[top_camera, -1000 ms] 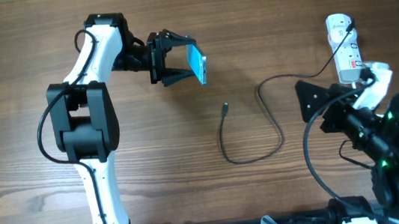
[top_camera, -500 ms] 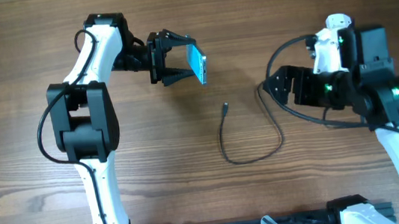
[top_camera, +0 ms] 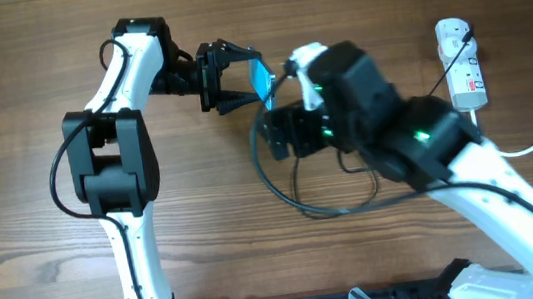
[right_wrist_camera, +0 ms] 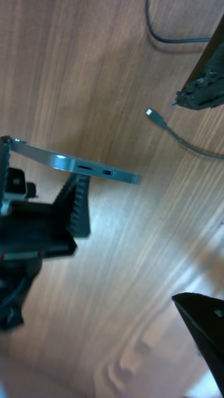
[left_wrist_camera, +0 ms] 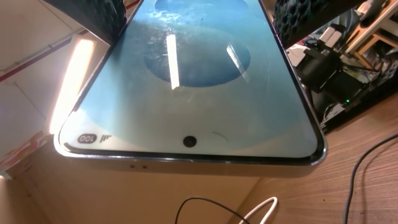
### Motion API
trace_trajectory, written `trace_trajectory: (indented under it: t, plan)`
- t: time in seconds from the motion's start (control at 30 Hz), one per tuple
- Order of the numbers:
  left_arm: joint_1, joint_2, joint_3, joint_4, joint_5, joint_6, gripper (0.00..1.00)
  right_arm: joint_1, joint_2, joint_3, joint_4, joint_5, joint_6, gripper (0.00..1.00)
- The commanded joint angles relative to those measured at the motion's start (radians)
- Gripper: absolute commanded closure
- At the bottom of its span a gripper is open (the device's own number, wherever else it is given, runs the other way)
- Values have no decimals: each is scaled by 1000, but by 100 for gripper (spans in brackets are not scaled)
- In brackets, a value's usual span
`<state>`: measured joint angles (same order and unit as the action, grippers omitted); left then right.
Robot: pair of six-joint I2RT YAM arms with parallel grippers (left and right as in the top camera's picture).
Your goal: Plug charger to phone and switch on socket
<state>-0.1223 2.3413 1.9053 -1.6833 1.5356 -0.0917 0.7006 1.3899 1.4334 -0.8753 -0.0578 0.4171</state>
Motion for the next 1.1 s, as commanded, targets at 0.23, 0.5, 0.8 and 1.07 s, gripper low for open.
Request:
trace_trajectory:
  t: [0.23,0.5,0.8,1.07]
  plan:
    - [3,-6,21,-3,41,-9,28,9,164,88,62,149,57,20]
    - [3,-6,21,-3,42,-10,28,9,187,85,76,171,57,38]
    - [3,-6,21,-3,42,-21,28,9,237,84,106,202,57,55]
    - [3,-6,21,-3,42,-21,28,9,240,84,134,227,83,62]
